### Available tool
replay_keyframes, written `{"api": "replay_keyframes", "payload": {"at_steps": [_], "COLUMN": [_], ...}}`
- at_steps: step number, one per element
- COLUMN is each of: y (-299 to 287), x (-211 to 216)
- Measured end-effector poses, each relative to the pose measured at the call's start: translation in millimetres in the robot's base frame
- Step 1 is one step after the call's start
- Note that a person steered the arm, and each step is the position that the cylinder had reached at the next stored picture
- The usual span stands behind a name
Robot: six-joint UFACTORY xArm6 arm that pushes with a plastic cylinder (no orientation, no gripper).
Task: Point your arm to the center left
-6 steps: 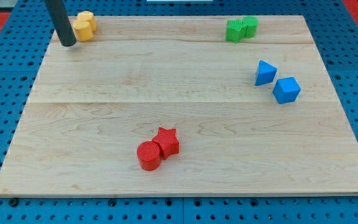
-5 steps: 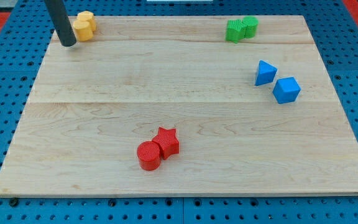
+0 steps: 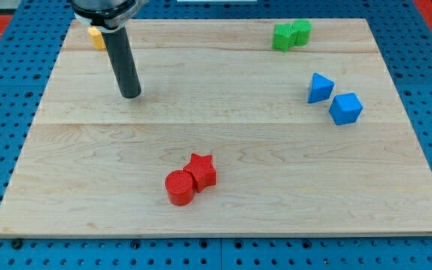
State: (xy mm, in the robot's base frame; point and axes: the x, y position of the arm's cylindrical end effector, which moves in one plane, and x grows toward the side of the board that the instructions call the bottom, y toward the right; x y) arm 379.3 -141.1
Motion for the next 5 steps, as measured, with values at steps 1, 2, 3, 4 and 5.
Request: {"api": "replay_keyframes", "payload": {"at_steps": [1, 2, 3, 4, 5], "y": [2.3, 2.4, 0.9, 2.8, 2.8], "x": [-8.9, -7.2, -8.2, -1.4, 7.5]}}
